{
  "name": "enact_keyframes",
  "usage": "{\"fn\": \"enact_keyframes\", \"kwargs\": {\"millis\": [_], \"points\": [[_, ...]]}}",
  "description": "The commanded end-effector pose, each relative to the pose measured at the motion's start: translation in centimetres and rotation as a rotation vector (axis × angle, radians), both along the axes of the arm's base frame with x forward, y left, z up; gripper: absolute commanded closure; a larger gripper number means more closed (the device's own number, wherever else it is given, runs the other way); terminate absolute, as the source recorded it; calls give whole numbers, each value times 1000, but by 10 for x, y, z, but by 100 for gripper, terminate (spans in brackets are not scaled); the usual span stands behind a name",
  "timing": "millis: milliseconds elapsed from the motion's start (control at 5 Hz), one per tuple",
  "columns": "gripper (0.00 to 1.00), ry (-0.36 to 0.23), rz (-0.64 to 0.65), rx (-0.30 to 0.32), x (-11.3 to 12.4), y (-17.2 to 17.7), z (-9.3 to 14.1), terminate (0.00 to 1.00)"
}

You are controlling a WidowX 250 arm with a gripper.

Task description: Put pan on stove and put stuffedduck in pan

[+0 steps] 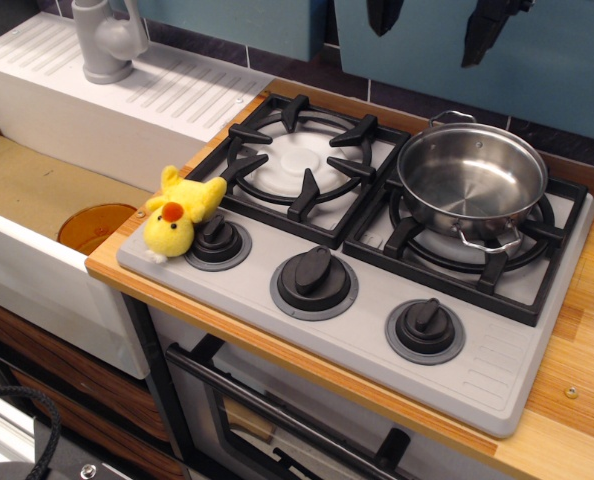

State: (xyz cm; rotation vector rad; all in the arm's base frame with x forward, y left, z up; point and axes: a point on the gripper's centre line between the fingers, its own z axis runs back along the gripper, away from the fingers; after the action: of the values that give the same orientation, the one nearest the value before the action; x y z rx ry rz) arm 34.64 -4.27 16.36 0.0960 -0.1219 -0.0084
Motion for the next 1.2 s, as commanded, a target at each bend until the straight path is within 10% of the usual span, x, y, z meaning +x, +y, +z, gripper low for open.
{"fn": "enact_keyframes", "kwargs": {"millis": [0,1000], "points": [[0,0,0,0,0,0,0,0],[0,-133,-25,-17,16,6,-62,0]]}}
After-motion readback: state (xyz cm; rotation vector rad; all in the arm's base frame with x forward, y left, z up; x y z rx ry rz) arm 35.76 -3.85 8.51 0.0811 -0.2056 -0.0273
